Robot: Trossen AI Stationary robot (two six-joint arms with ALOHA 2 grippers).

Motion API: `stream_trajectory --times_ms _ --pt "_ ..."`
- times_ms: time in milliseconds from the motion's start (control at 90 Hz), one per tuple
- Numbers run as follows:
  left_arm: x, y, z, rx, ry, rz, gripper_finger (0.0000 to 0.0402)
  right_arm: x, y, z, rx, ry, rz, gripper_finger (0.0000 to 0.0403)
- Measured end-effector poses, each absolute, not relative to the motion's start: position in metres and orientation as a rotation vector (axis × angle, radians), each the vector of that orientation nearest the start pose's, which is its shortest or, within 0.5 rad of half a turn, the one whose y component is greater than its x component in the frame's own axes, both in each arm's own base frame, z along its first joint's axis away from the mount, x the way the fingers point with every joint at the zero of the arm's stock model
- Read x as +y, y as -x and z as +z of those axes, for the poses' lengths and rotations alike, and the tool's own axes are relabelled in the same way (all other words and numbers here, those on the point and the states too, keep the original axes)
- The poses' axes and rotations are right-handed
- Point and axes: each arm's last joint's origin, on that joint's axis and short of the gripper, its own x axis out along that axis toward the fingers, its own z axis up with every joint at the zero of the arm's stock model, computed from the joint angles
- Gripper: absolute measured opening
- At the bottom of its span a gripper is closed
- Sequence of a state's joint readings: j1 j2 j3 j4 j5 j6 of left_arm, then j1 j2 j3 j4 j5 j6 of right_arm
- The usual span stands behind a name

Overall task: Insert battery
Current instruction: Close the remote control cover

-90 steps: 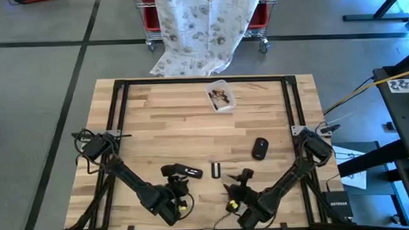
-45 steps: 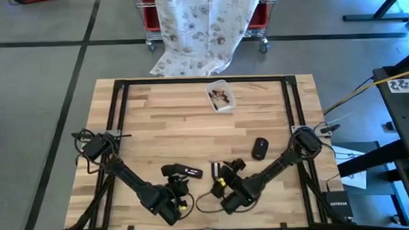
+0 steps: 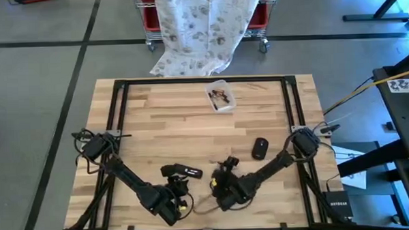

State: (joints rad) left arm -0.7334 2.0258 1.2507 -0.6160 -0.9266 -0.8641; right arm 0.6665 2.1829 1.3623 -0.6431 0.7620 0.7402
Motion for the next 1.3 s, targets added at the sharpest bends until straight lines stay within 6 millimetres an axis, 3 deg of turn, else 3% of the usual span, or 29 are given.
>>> stream_trajectory --times_ms 144,322,467,578,778,900,1022,1300 --pt "-0.229 -0.289 0.128 0.751 -0.230 0.514 0.0052 0.241 -0.304 0.108 0.950 0.356 -0.399 0.0233" --pt "-0.229 -0.291 0.129 0.741 -0.222 0.514 0.0052 0.241 -0.288 0.138 0.895 0.098 -0.532 0.0214" --pt "-0.230 -0.292 0.129 0.732 -0.209 0.512 0.0052 0.236 -0.287 0.131 0.779 -0.173 -0.723 0.0212" --pt "-0.230 -0.292 0.129 0.732 -0.210 0.512 0.0052 0.236 -0.292 0.121 0.774 -0.203 -0.739 0.0238" --pt "-0.230 -0.292 0.129 0.733 -0.224 0.510 0.0052 0.219 -0.308 0.096 0.809 -0.209 -0.817 0.0323" --pt "-0.230 -0.292 0.129 0.733 -0.225 0.509 0.0052 0.212 -0.315 0.086 0.824 -0.195 -0.836 0.0338" --pt "-0.230 -0.292 0.129 0.732 -0.219 0.512 0.0052 0.212 -0.317 0.084 0.896 -0.103 -0.772 0.0308" --pt "-0.230 -0.292 0.129 0.735 -0.210 0.511 0.0052 0.226 -0.318 0.082 1.012 0.240 -0.481 0.0193"
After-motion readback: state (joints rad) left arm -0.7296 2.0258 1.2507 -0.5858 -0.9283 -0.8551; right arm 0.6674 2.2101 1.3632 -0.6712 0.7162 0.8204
